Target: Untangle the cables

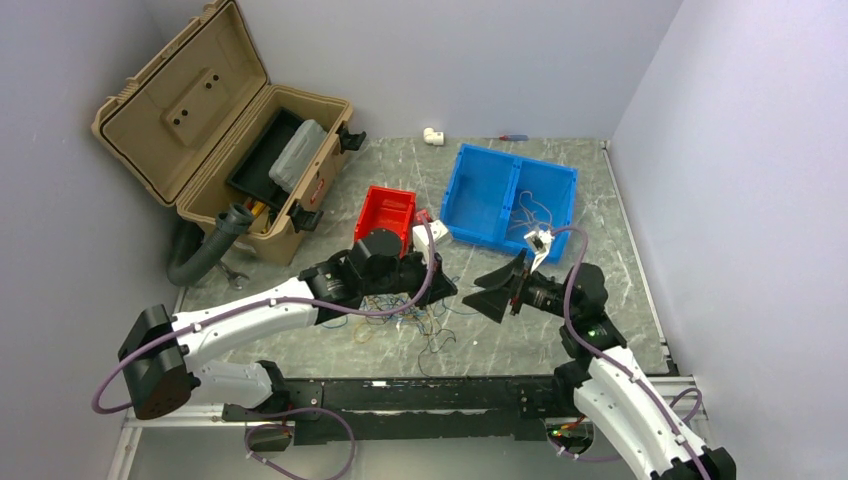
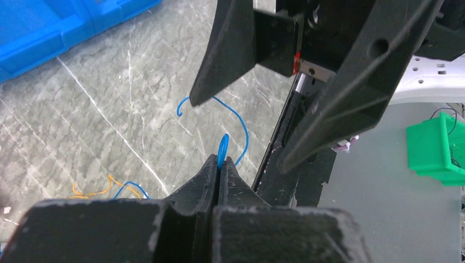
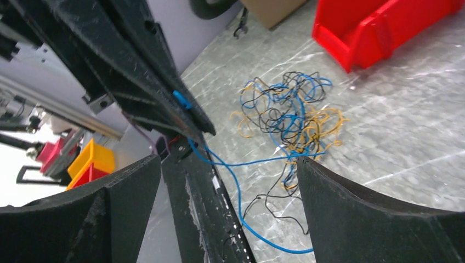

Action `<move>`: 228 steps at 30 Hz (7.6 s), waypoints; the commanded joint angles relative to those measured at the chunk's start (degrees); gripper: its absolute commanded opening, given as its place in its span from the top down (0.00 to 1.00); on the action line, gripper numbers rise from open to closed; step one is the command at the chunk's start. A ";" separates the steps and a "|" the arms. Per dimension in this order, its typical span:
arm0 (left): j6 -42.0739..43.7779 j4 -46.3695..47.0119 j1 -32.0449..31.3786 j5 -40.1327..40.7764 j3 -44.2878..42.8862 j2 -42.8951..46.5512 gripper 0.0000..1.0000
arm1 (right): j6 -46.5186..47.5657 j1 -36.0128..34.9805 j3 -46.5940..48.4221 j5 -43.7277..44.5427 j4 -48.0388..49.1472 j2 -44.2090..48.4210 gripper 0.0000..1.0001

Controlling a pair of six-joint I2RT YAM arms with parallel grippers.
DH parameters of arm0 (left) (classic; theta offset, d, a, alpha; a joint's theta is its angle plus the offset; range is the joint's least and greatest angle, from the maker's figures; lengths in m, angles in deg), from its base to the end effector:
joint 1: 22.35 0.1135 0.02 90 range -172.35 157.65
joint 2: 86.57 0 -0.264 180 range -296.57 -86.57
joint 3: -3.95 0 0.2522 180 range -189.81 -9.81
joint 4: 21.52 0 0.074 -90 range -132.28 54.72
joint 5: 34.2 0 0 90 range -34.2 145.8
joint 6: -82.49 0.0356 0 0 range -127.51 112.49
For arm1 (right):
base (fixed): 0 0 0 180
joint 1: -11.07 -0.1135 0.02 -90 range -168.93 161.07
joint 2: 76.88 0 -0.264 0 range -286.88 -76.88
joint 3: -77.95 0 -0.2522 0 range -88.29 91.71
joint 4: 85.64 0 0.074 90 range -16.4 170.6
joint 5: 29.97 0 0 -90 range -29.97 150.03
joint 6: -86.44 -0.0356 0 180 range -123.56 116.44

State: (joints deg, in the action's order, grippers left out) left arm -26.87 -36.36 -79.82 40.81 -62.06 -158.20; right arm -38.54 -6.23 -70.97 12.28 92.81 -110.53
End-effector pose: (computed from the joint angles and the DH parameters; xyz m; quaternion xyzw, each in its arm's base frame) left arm 0.1478 -0.2489 0.3015 0.3362 0.7455 -0.4353 0.3764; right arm 0.1352 0.0697 0.2414 -0.1696 0.7038 0.5404 0.4287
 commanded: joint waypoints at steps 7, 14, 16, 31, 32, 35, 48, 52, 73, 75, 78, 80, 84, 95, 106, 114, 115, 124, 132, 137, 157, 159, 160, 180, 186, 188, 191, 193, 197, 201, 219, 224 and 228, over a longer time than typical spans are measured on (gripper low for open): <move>-0.47 1.17 -0.28 -3.00 -4.73 -0.13 1.00 | 5.36 -8.27 -3.38 4.15 7.06 5.67 0.06; -1.08 1.30 -0.27 -4.12 -5.93 -1.57 1.00 | 6.96 -14.53 -3.10 9.51 10.12 1.43 0.12; -1.24 1.41 -0.27 -4.62 -6.11 -1.72 1.00 | 7.07 -16.69 -3.13 11.52 11.71 -0.15 0.14; -3.98 2.77 -0.11 -5.37 -6.29 1.90 0.26 | 5.15 -21.81 -1.11 20.60 14.32 -3.35 1.00; -3.88 3.23 -0.12 -4.12 -5.02 3.27 0.15 | 5.37 -21.80 -0.66 21.46 12.30 -2.30 1.00; -2.82 4.22 -0.02 0.41 -1.86 7.89 0.01 | 5.55 -21.81 0.38 24.81 8.20 1.36 1.00; 3.33 6.17 0.21 8.84 8.16 20.46 0.01 | 3.90 -21.81 19.79 34.56 -7.01 -1.75 1.00; 4.04 10.51 0.17 7.15 11.47 20.95 0.01 | 2.74 -21.77 24.29 33.22 -8.27 -3.87 1.00; -3.29 25.61 -0.66 2.61 10.24 -9.31 0.09 | 2.92 -21.80 46.01 39.44 -15.07 -8.19 1.00; -4.80 25.40 -1.24 5.14 12.20 -10.38 0.12 | 5.61 -21.81 52.58 42.06 -18.84 -10.01 1.00; -6.04 24.64 -1.99 7.86 15.23 -10.31 0.17 | 10.18 -21.81 61.19 46.69 -22.70 -11.72 1.00; -6.47 23.28 -2.27 9.15 16.96 -9.07 0.19 | 12.82 -21.79 65.06 51.45 -23.56 -12.12 1.00; -7.09 22.09 -2.38 11.59 20.58 -4.55 0.19 | 16.67 -21.84 68.04 59.56 -24.24 -12.11 1.00; -3.54 12.59 -2.38 14.79 19.86 5.63 0.17 | 21.98 -21.81 67.47 74.05 -24.82 -11.55 1.00; 1.05 13.32 -2.38 13.33 18.18 13.65 0.10 | 19.66 -21.82 63.58 71.75 -24.86 -11.37 1.00; 3.54 18.26 -2.38 10.13 16.91 14.20 0.07 | 15.79 -21.76 60.00 68.04 -25.00 -10.96 1.00; 3.80 18.30 -2.38 9.85 16.31 13.77 0.07 | 15.47 -21.80 59.61 67.81 -24.95 -10.88 1.00; 3.62 18.34 -2.38 9.38 13.73 10.97 0.07 | 14.63 -21.73 54.26 70.97 -24.18 -13.49 1.00; 0.46 10.04 -2.39 16.66 14.27 13.72 0.05 | 10.79 -18.49 52.32 76.63 -28.19 -26.71 1.00; -1.12 4.59 -2.38 23.32 16.47 19.44 0.02 | 5.57 -12.84 53.77 69.80 -29.56 -34.71 1.00; -14.50 -22.44 17.37 19.41 12.59 30.38 0.01 | 0.93 -15.48 67.90 50.00 -27.64 -59.16 1.00; -13.66 -23.44 20.32 17.59 11.94 30.02 0.01 | 1.16 -17.52 69.74 50.41 -27.06 -60.66 1.00; -13.35 -23.47 21.95 16.67 11.91 29.86 0.01 | 1.16 -18.58 70.76 50.53 -26.91 -61.39 1.00; -10.97 -22.51 30.42 12.96 13.82 35.88 0.01 | 3.70 -24.20 83.87 46.36 -23.78 -67.36 1.00; -10.43 -23.14 30.48 13.53 13.97 37.53 0.01 | 2.09 -24.40 80.95 46.07 -21.84 -67.76 1.00; -10.21 -23.59 30.46 13.55 13.99 37.63 0.00 | 1.05 -24.48 79.12 46.64 -20.31 -68.06 1.00; -10.00 -24.22 30.41 13.62 14.38 37.62 0.01 | -1.45 -24.46 75.93 48.86 -17.92 -68.41 1.00; -9.98 -24.49 30.40 13.56 14.82 37.97 0.01 | -3.04 -24.41 74.58 51.04 -16.96 -68.92 1.00; -9.79 -25.09 30.41 13.85 14.95 38.82 0.01 | -6.72 -24.46 73.32 55.40 -17.15 -71.11 1.00; -9.35 -26.11 30.46 14.57 14.63 39.35 0.01 | -10.42 -24.43 73.12 57.45 -17.50 -73.40 1.00; -8.91 -26.68 30.45 14.72 15.53 41.06 0.01 | -13.83 -26.78 80.72 54.53 -19.94 -83.22 1.00; -8.44 -27.71 30.48 14.81 14.87 41.36 0.00 | -14.70 -27.02 81.48 54.77 -19.24 -84.74 1.00; -8.08 -28.41 30.43 14.81 14.59 41.90 0.01 | -14.26 -26.99 81.38 57.60 -19.12 -85.49 1.00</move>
State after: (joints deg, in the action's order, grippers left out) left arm -36.44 -64.12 -49.64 55.17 -46.39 -117.18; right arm -52.24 -33.55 7.91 67.03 72.94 -195.05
